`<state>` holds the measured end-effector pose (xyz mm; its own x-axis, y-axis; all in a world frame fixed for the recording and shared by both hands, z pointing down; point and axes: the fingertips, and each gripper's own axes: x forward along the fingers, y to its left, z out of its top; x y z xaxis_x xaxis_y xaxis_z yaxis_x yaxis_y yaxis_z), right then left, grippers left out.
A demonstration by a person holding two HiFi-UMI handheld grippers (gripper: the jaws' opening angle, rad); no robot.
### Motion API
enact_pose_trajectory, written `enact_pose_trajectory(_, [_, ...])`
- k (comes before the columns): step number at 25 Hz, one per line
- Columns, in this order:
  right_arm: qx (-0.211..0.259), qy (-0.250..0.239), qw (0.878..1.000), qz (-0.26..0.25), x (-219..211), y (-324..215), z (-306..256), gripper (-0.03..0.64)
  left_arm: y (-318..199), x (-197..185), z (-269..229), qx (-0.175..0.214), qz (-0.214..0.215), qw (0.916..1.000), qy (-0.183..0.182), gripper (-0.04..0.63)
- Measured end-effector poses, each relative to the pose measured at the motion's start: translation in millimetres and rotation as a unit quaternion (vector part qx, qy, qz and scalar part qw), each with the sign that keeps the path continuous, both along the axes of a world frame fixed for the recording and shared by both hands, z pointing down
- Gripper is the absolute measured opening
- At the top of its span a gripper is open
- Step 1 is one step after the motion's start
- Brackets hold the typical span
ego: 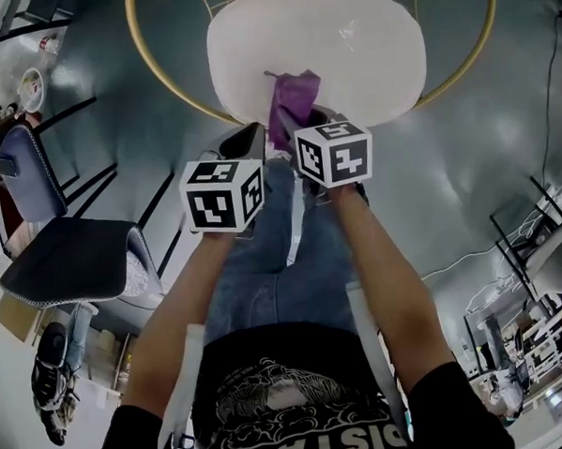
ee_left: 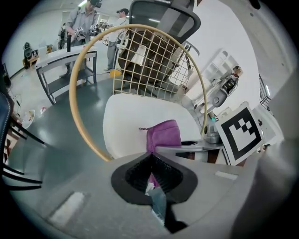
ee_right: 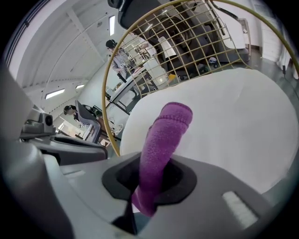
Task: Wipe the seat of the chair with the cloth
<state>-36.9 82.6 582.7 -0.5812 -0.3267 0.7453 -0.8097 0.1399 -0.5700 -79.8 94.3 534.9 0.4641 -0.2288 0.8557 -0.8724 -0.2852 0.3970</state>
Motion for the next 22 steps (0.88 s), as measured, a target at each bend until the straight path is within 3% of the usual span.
enact_pose_trajectory(22, [-0.009,0.044,0.999,-0.002,141,11,8,0.06,-4,104,3,-0.003,0.009,1.0,-0.003,-0.005])
